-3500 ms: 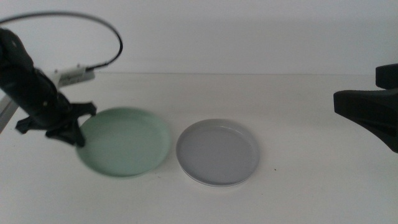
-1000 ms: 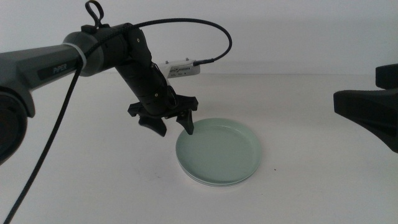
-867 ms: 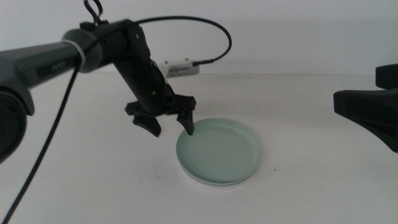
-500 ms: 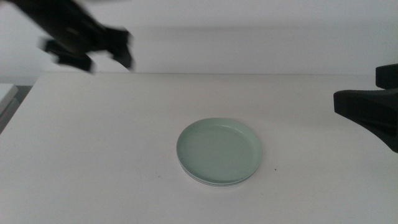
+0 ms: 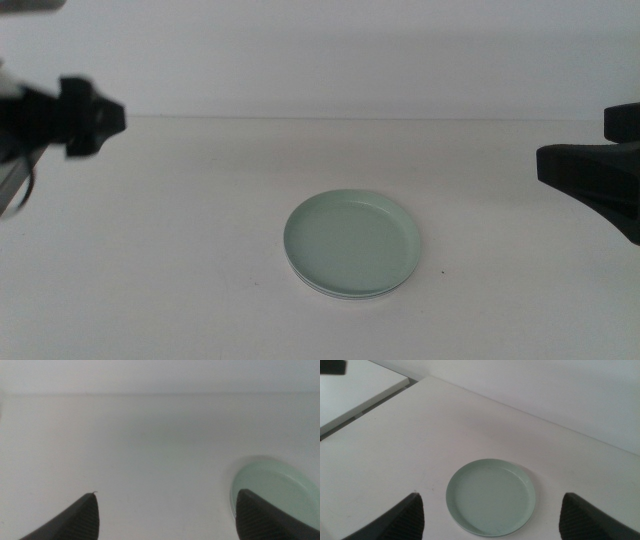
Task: Stack the three bowls on top of each other.
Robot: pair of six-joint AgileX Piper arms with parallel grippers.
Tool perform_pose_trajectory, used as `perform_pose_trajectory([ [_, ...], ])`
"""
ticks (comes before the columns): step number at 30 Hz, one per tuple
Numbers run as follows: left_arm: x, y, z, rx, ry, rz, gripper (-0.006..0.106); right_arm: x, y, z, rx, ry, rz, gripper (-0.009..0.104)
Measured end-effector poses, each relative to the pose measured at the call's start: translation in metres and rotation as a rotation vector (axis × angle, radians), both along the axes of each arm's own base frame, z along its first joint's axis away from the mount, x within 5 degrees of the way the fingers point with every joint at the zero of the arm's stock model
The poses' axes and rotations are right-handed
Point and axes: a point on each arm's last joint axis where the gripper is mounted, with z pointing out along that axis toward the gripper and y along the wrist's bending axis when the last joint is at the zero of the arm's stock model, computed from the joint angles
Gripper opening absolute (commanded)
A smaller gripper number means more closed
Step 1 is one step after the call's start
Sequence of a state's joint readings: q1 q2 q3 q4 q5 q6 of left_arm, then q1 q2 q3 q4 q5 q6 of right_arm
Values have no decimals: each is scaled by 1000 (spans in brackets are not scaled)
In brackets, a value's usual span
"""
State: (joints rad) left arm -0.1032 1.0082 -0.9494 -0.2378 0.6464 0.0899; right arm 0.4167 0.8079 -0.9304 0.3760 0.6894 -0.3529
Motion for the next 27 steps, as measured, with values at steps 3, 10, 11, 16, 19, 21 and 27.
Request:
perform_pose_trajectory([
  [3, -22, 4, -10, 2, -85, 18, 94, 0, 0, 0, 0, 0, 0, 93],
  [10, -47, 10, -25, 15, -196, 44, 94, 1, 0, 1, 15, -7, -9, 93],
  [11, -49, 10, -25, 22, -199, 43, 94, 1, 0, 1, 18, -7, -10, 93],
  [16, -49, 11, -27, 38, -189, 39, 94, 1, 0, 2, 22, -5, -12, 93],
  [19, -49, 11, -27, 46, -190, 39, 94, 1, -1, 1, 25, 1, -25, 93],
  [21, -49, 12, -27, 56, -191, 38, 94, 3, -1, -2, 46, 16, -46, 93],
  [27, -49, 12, -27, 70, -193, 37, 94, 11, -22, -31, 128, 43, -281, 93],
])
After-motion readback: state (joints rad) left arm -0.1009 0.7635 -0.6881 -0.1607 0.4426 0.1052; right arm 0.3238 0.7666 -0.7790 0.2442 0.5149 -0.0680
